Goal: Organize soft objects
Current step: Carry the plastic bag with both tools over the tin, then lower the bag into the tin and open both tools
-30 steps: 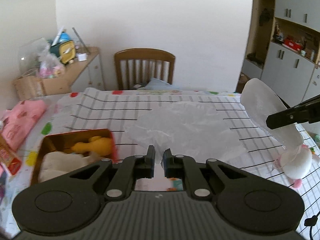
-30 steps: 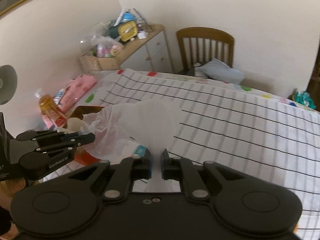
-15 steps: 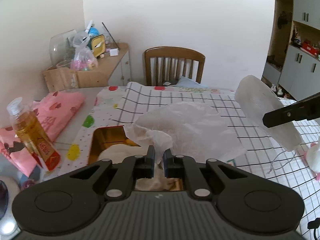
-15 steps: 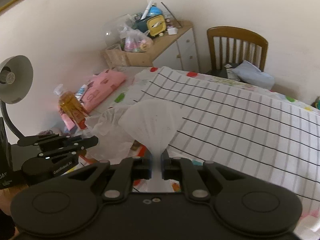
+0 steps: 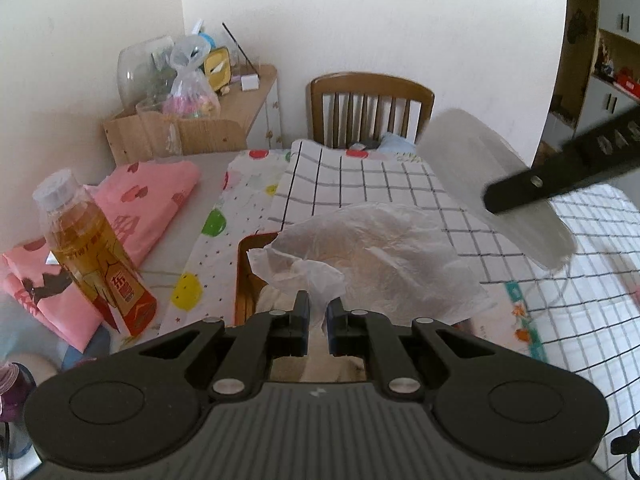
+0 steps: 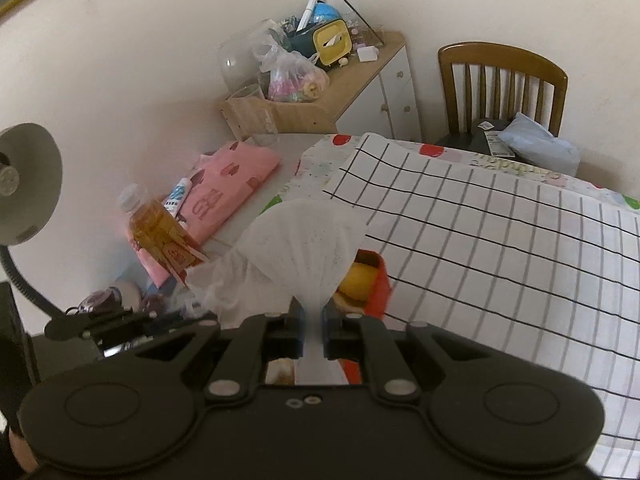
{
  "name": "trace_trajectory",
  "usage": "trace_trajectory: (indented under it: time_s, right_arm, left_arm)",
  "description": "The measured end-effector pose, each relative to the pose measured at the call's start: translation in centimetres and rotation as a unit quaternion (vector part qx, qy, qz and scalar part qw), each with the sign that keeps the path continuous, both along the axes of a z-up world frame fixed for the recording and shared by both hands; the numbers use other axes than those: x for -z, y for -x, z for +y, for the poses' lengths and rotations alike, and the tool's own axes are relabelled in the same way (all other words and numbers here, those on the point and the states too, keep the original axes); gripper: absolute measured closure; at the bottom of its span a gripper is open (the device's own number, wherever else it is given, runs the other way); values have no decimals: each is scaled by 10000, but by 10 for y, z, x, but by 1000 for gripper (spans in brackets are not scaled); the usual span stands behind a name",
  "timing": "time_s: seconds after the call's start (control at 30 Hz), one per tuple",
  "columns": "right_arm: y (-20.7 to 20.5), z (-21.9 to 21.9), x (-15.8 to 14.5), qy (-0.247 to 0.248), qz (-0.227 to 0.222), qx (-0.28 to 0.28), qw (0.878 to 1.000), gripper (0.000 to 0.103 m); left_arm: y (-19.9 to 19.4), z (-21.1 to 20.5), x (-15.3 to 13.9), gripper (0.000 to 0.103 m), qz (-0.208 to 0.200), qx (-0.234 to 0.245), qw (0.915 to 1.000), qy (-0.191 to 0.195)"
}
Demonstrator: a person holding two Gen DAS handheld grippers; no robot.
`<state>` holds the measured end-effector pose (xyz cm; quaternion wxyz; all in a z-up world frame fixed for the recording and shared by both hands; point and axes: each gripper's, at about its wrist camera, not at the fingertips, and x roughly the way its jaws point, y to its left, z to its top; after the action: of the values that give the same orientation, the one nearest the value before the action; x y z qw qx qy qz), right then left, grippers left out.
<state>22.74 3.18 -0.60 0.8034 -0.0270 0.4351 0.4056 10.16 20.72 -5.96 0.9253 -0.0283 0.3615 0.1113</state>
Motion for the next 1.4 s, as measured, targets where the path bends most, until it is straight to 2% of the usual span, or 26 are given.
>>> trace_trajectory:
  time_s: [0.37,0.73,1.0,1.13,1.27,1.4]
  right_arm:
    - [-28,60,44,363,388,369,9979,96]
    - [-46,80,87,597,796,596,9933,96]
    - [-48,82,103,747,754,603,9925,92]
    - [-47,83,106,798,682,540,9930,85]
    - [-48,82,107,788,648,506,9935,83]
    - [-46,83,106,821,513,371,9946,80]
  left_arm:
    - [-13,16,20,95,200,93,9998,-14]
    - [-24,19,31,95,321,189,9993,41]
    - [-29,17,37,94,396,262,9988,80]
    - [-31,17,40,93,446,270,9985,164]
    - [-32,18,42,92,526,250,9980,237]
    - [-32,19,42,85,526,215,9981,258]
